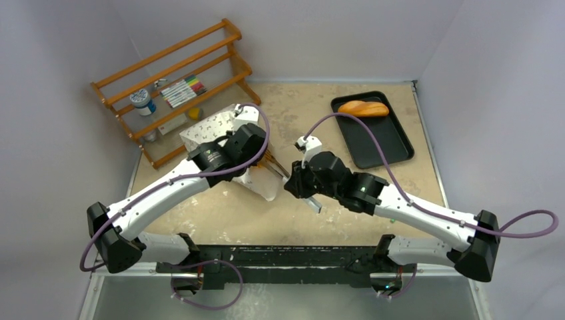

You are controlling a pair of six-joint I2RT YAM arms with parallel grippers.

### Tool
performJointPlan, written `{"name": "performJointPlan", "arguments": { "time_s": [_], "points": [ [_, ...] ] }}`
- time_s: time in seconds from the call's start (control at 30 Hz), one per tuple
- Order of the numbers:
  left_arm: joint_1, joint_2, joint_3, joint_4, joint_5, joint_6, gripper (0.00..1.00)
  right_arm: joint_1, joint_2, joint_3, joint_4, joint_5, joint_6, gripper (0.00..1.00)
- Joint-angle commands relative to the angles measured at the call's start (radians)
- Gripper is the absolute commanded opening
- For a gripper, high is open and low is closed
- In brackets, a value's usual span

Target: Take the fake bread out of the paper bag

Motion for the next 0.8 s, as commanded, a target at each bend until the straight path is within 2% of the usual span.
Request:
{"name": "performJointPlan", "arguments": {
  "time_s": [0.0, 0.33, 0.53, 0.77],
  "points": [
    [0.005, 0.030, 0.073, 0.043, -0.085, -0.043, 0.00, -0.004, -0.098, -0.023, 0.025, 0.094, 0.048, 0.00],
    [0.075, 0.116, 0.134, 0.108, -0.099, -0.085, 0.00, -0.005, -0.242, -0.044, -0.089, 0.166, 0.097, 0.00],
    [0.121, 0.172, 0.181, 0.170, -0.059, -0.120, 0.00, -0.005, -0.303, -0.028, -0.168, 0.202, 0.101, 0.00],
    [0.131, 0.317, 0.298, 0.190, -0.063, -0.139, 0.00, -0.005, -0.388, -0.031, -0.220, 0.213, 0.120, 0.00]
  ]
}}
